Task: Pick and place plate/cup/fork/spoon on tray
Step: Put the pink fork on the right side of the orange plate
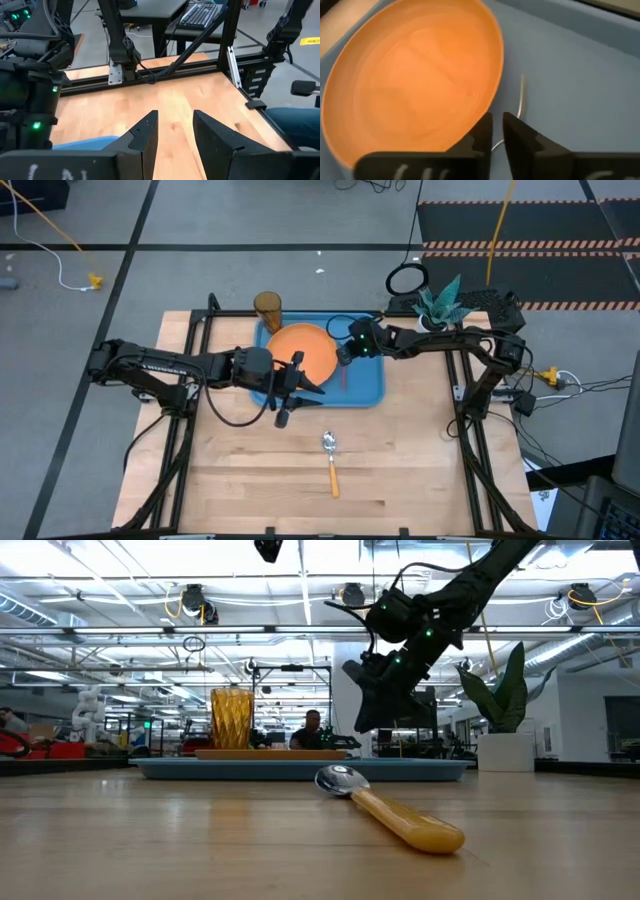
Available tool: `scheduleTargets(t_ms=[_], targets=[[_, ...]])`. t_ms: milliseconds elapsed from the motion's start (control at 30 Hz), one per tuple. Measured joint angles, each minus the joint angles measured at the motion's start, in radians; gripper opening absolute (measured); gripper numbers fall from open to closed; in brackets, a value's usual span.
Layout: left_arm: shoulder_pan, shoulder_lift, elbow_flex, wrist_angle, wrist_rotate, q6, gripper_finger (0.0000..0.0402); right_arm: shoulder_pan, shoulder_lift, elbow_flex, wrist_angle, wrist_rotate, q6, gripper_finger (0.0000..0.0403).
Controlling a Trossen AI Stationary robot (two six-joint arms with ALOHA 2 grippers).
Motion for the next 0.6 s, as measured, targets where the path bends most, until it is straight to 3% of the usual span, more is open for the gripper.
scheduleTargets(t_ms=[100,300,600], targets=[[0.0,0.0,0.0,-0.007,0.0,0.012,0.0127,0.0,0.0,-0.004,0.001,-0.039,-0.07,0.0005],[0.0,0.0,0.0,-0.02,0.0,0.015,0.0127,-0.004,0.0,-0.053,0.006,-0.051,-0.208,0.0002],[0.0,0.0,0.0,-0.001,0.0,0.015,0.0127,-0.009,0.013,-0.095,0.171,-0.107,-0.416,0.0]])
